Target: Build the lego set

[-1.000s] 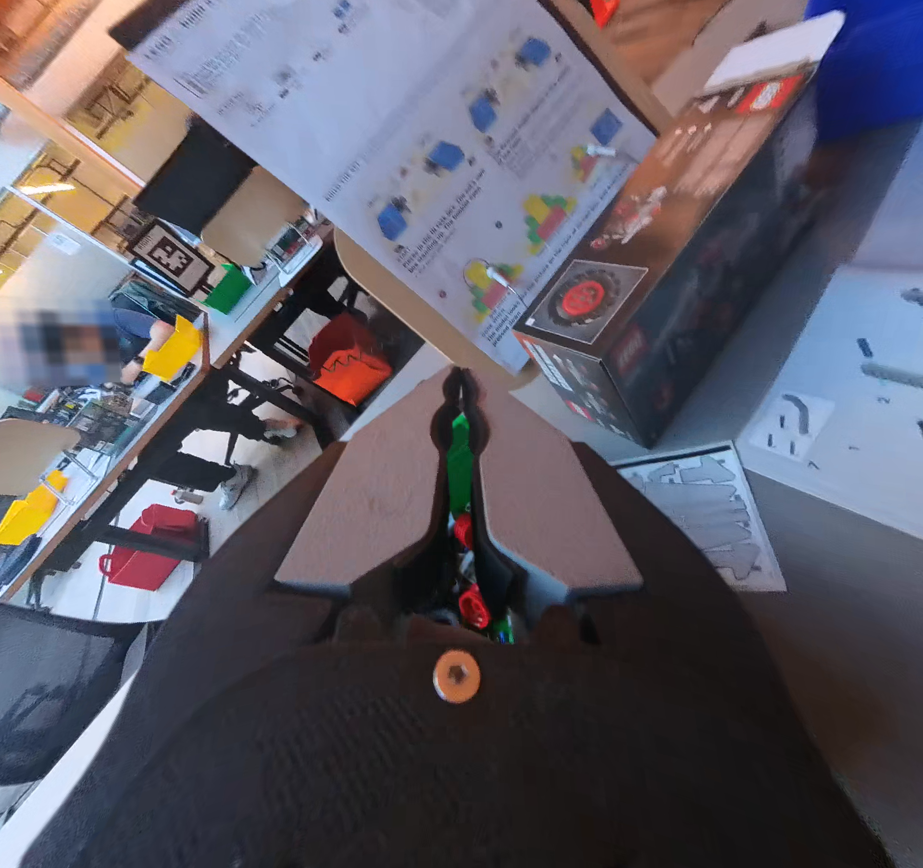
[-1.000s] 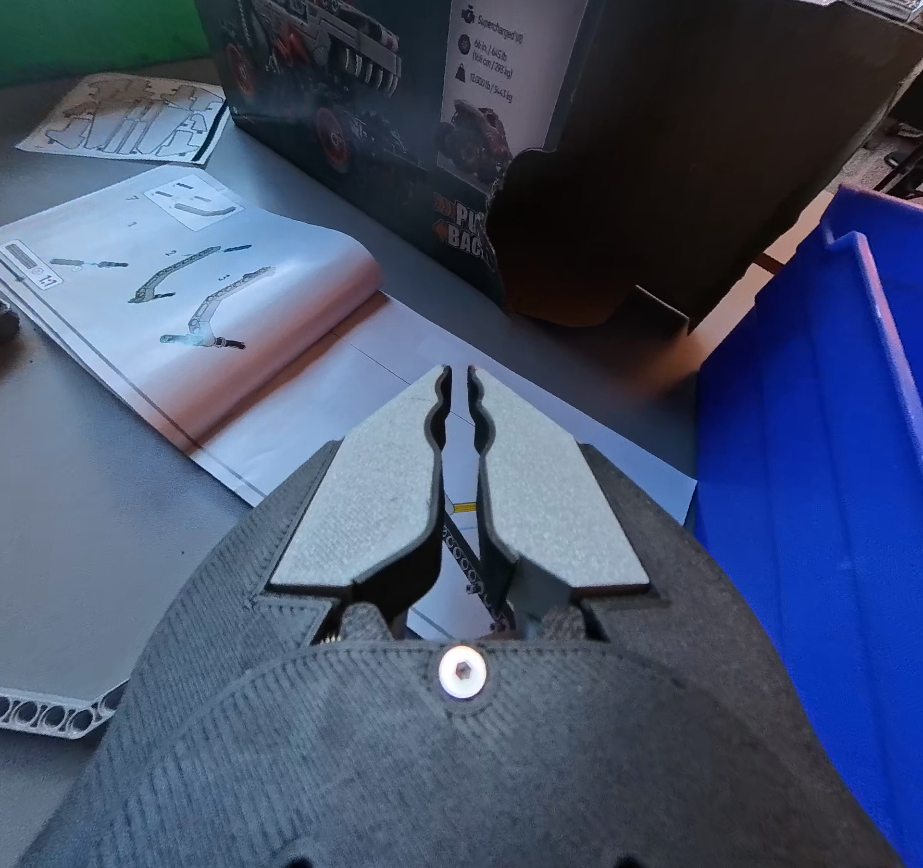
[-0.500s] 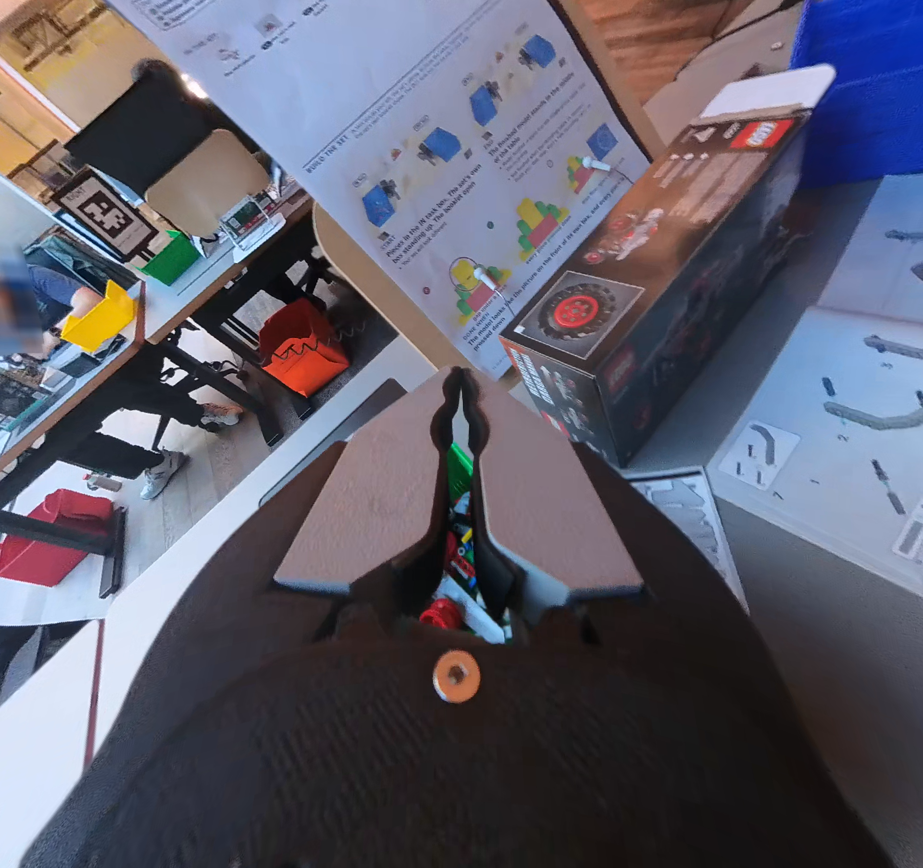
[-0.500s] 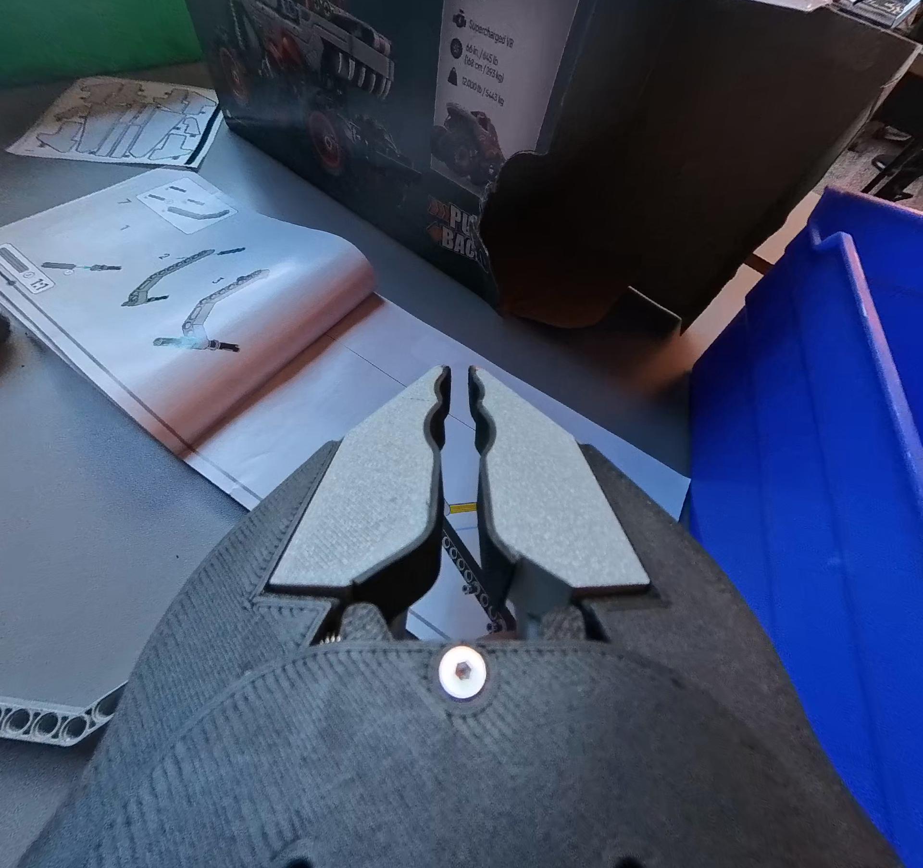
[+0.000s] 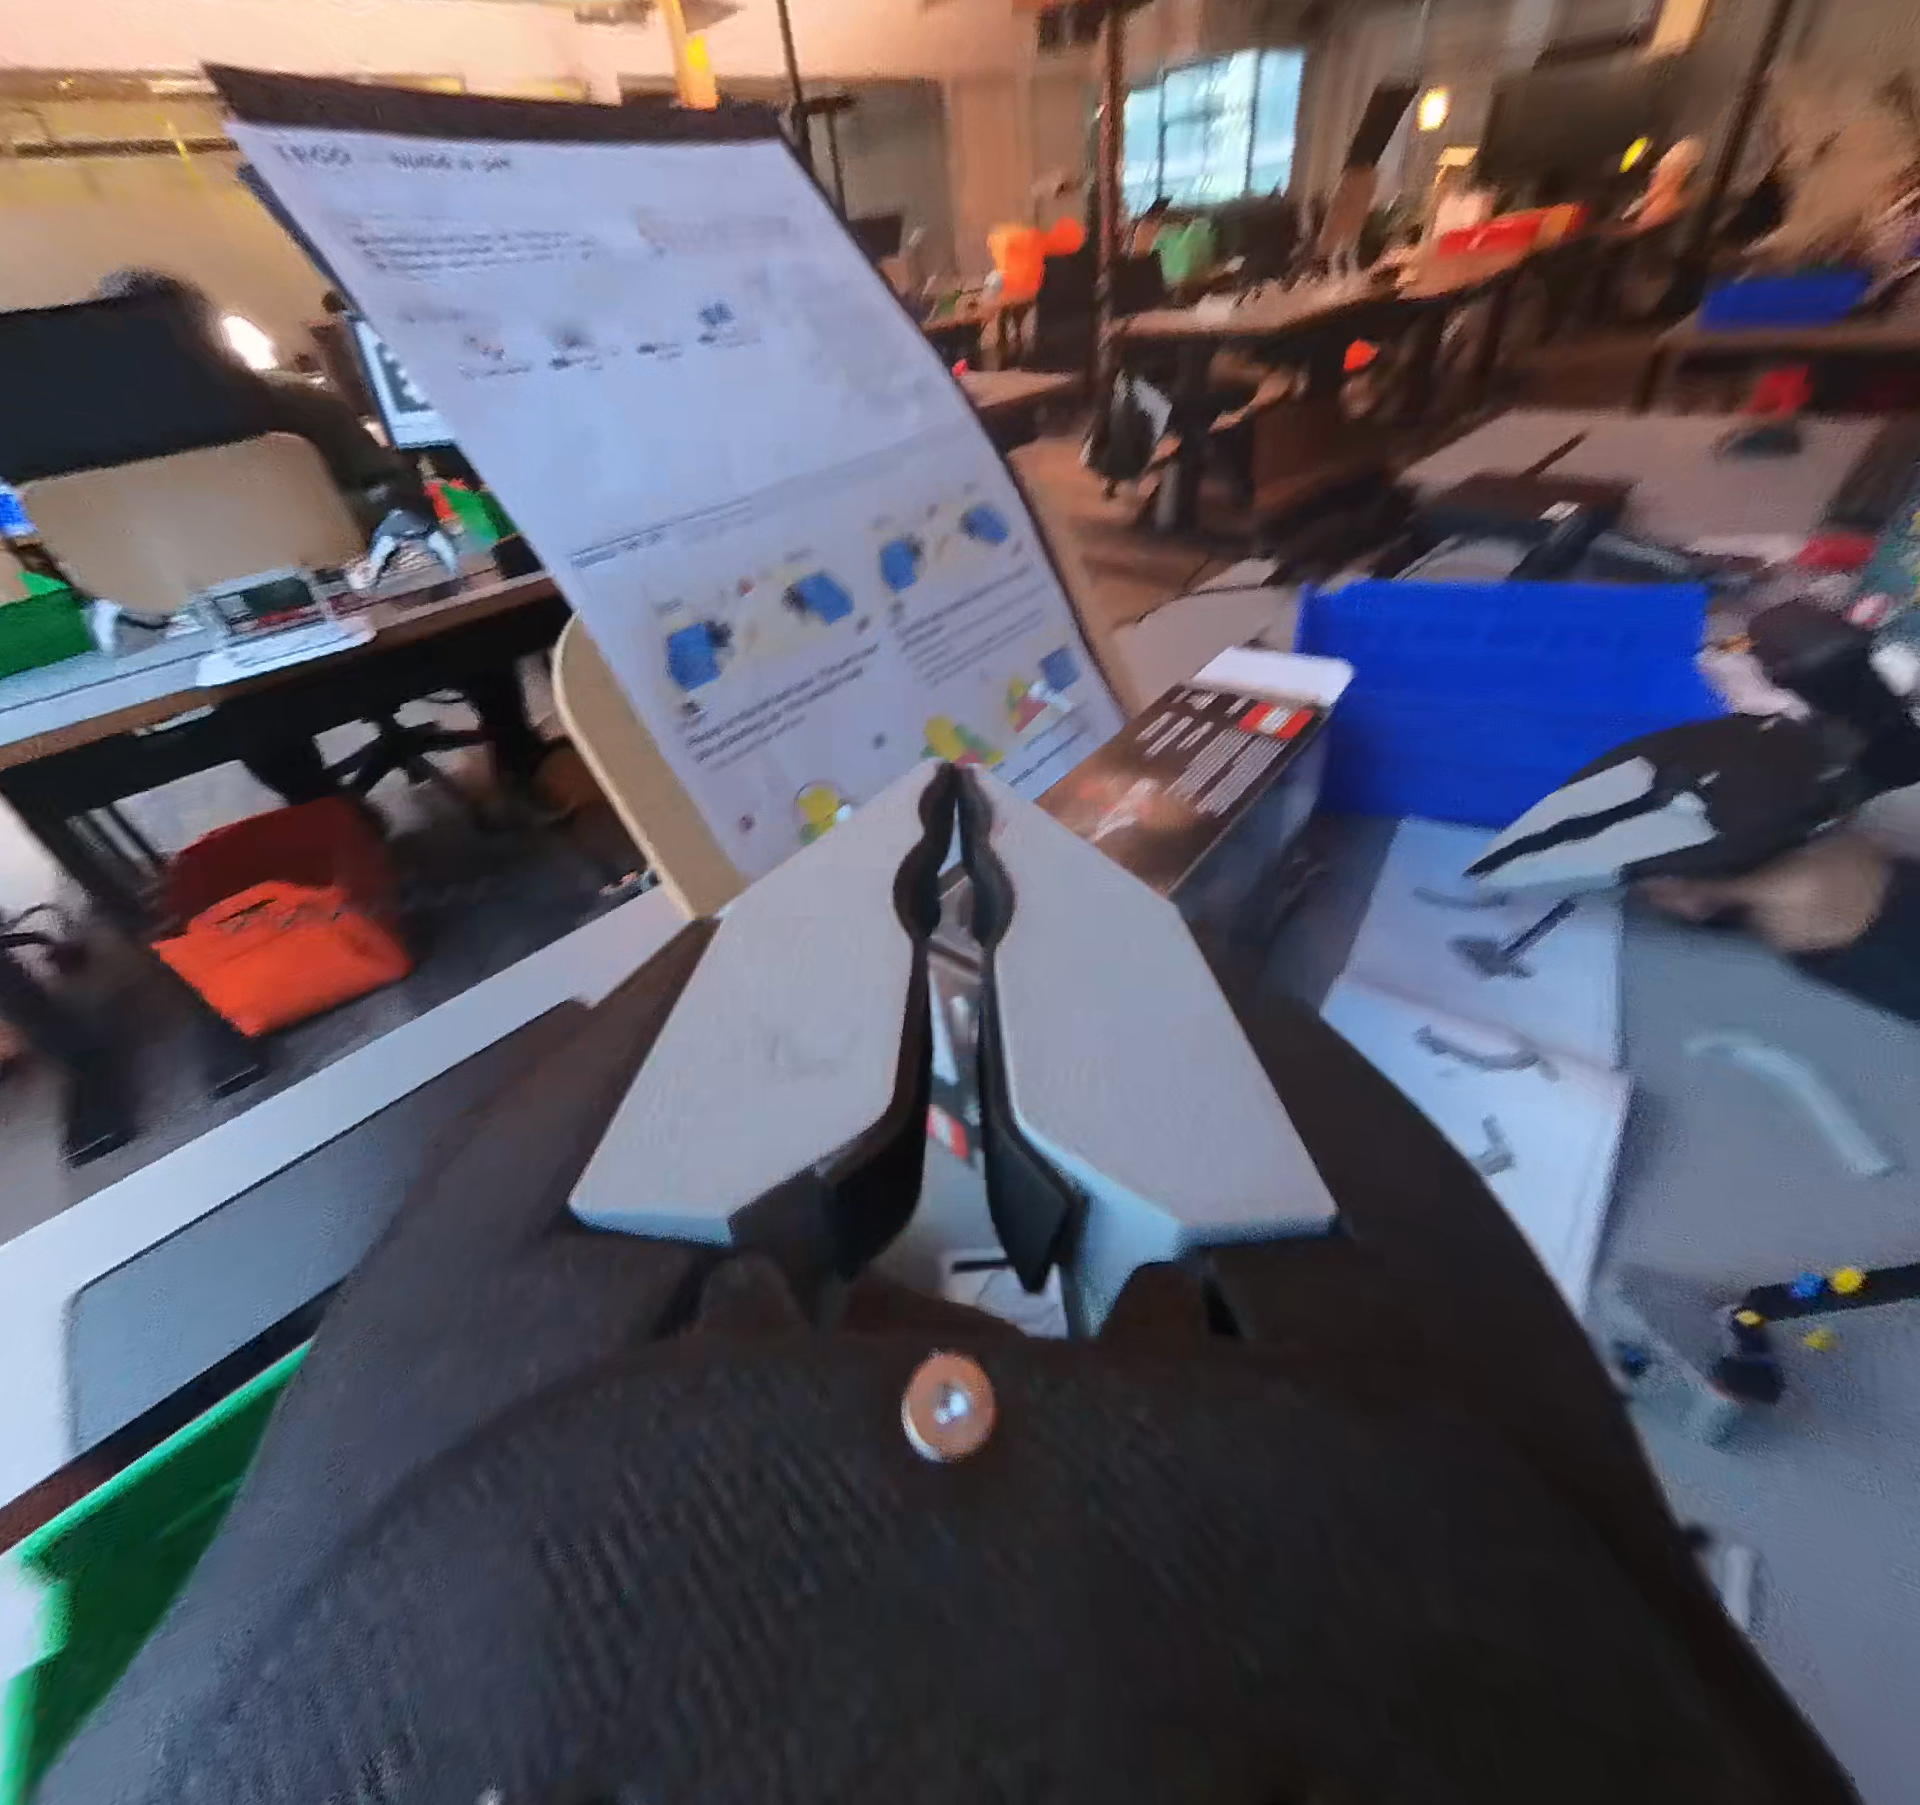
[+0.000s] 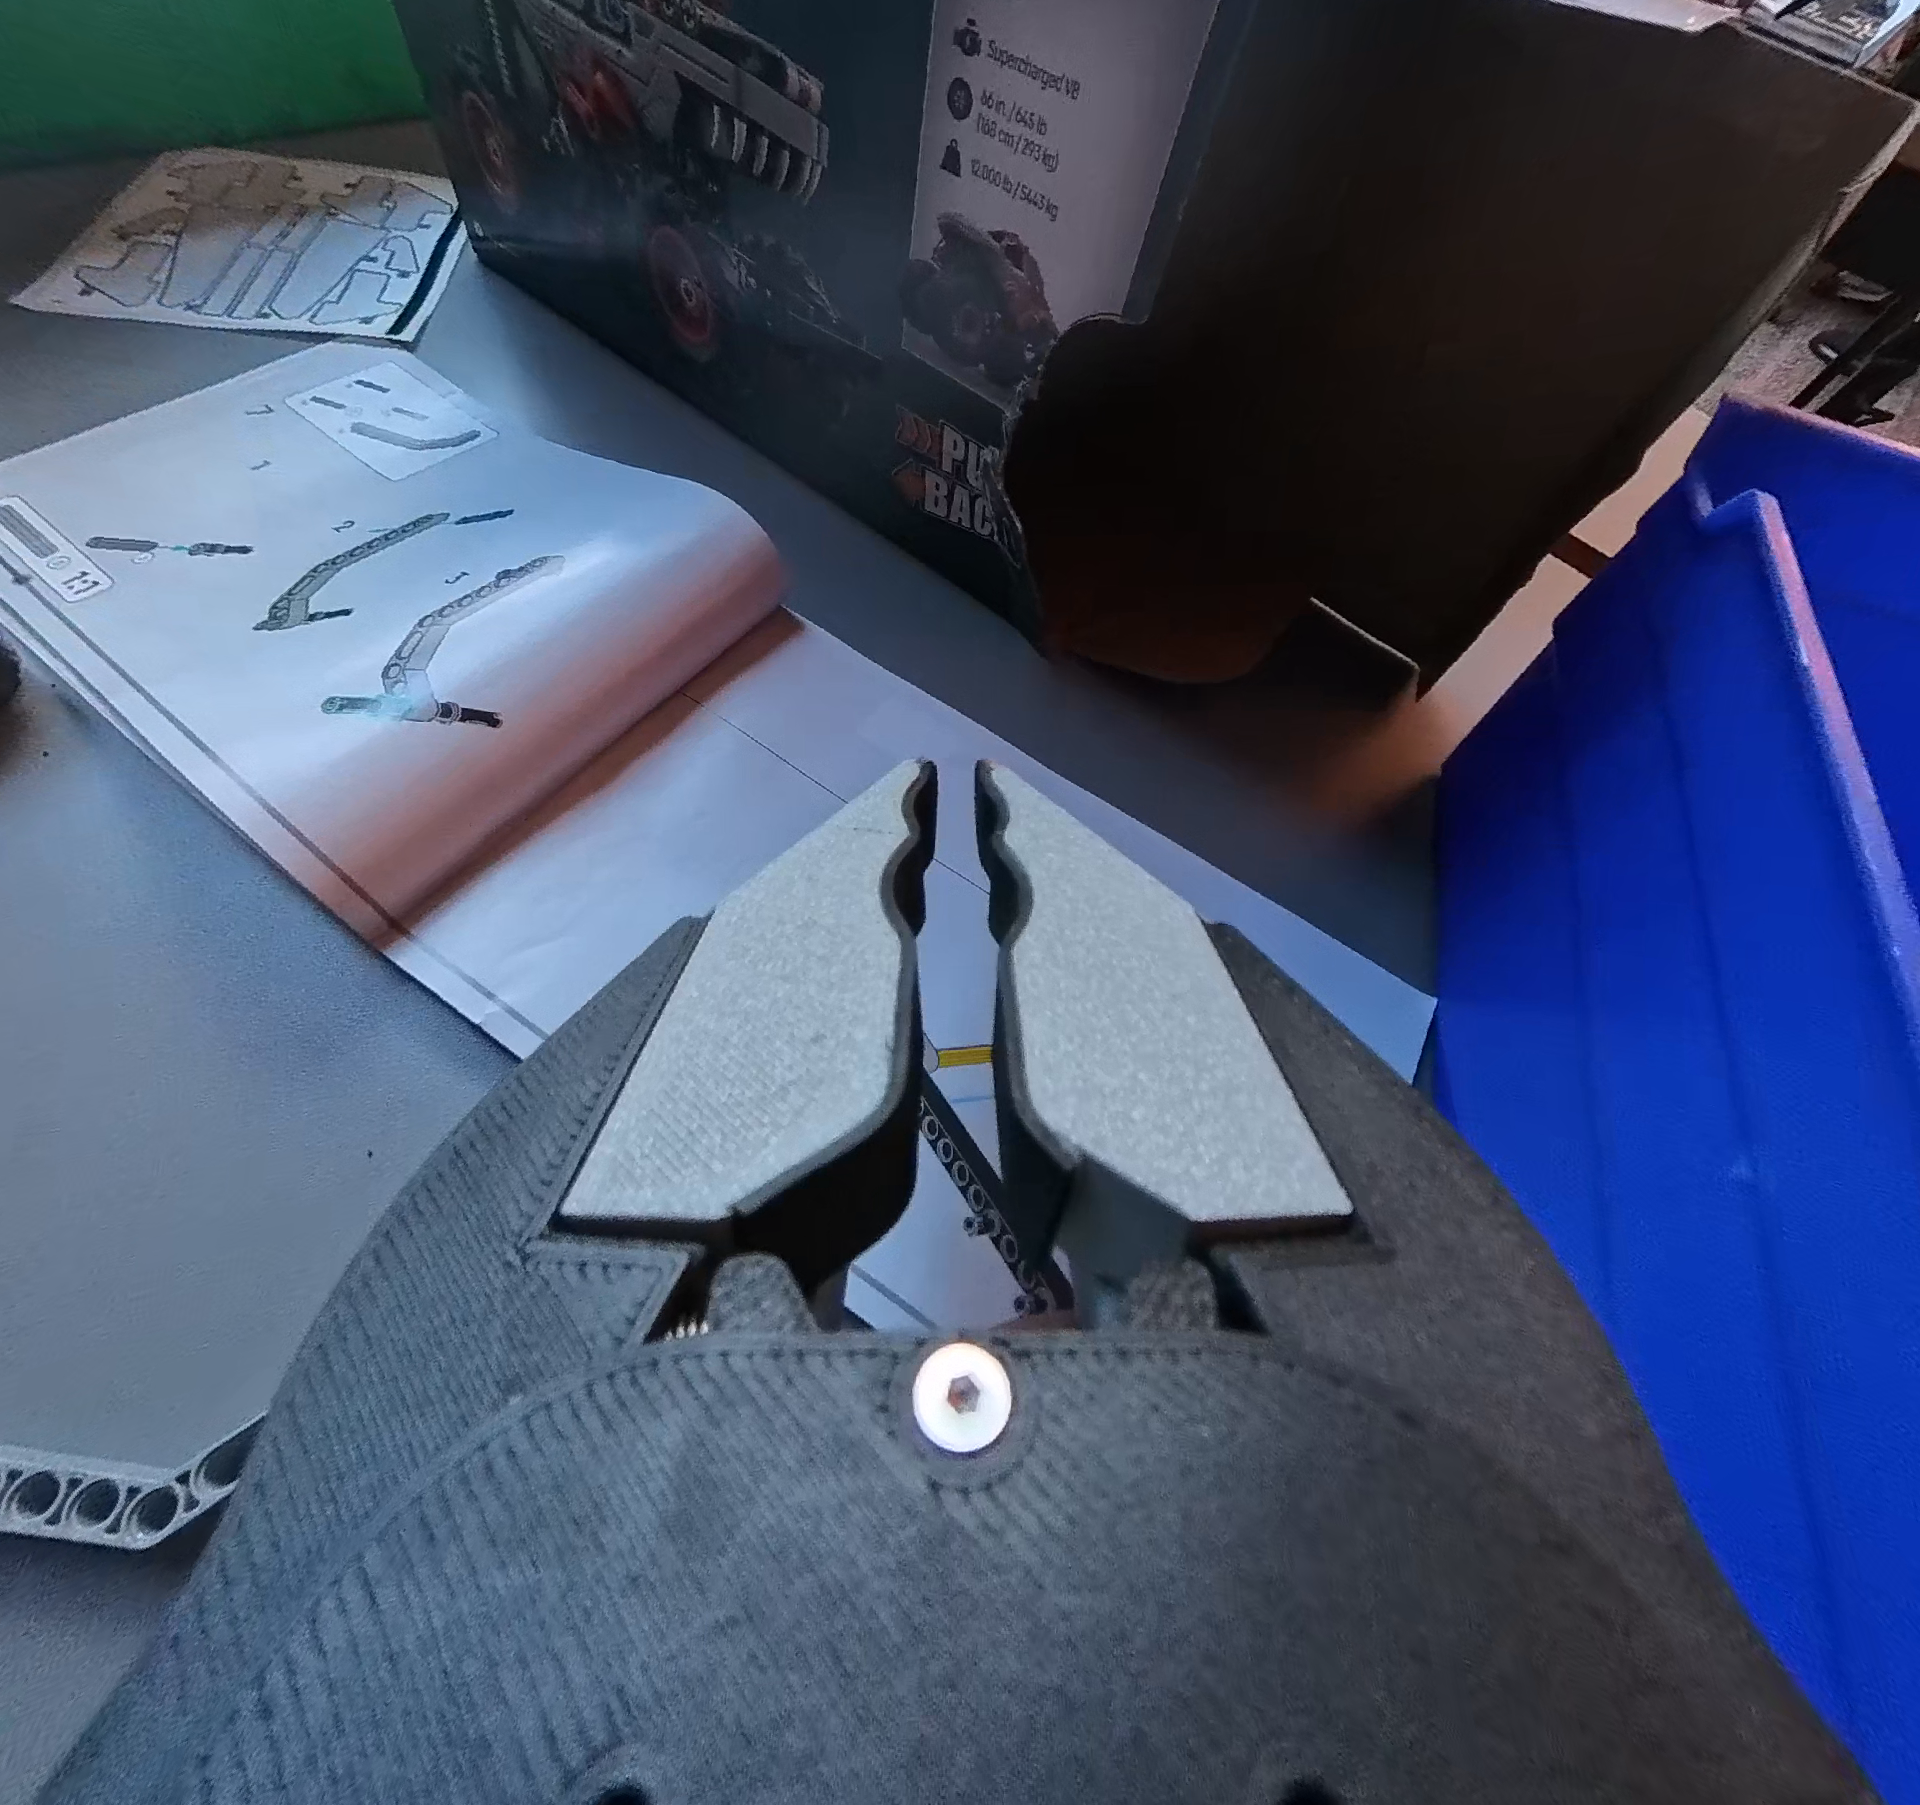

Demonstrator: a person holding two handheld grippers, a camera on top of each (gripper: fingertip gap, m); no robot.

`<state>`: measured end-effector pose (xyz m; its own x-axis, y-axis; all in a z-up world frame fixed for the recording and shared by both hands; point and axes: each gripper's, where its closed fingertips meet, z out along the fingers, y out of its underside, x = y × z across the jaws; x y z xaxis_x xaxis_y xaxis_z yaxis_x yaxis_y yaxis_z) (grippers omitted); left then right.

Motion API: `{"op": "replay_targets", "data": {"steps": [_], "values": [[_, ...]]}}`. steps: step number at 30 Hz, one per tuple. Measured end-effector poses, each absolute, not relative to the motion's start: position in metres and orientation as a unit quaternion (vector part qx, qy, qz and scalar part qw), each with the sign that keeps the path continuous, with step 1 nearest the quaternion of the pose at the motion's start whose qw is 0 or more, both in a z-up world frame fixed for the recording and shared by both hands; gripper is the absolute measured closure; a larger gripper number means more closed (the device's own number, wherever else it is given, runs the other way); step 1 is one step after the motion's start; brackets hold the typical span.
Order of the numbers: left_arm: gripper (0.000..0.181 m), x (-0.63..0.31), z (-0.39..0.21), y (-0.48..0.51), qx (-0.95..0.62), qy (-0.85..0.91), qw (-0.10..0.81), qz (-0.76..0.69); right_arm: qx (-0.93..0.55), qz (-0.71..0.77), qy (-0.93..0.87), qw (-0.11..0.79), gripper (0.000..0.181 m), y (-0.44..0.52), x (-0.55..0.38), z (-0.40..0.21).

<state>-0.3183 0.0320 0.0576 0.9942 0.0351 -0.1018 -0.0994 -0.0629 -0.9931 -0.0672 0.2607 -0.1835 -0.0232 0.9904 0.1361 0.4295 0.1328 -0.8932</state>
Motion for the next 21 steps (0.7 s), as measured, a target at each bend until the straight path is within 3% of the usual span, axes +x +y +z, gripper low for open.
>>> {"op": "replay_targets", "data": {"steps": [16,21], "values": [[0.181,-0.353,0.039,0.030,-0.748,-0.065,0.660,-0.021,-0.562,0.336,-0.634,0.412,0.176,0.260,-0.068,-0.185],[0.165,-0.391,0.016,0.032,-0.768,-0.141,0.624,0.012,-0.563,0.334,-0.633,0.413,0.176,0.260,-0.068,-0.185]]}}
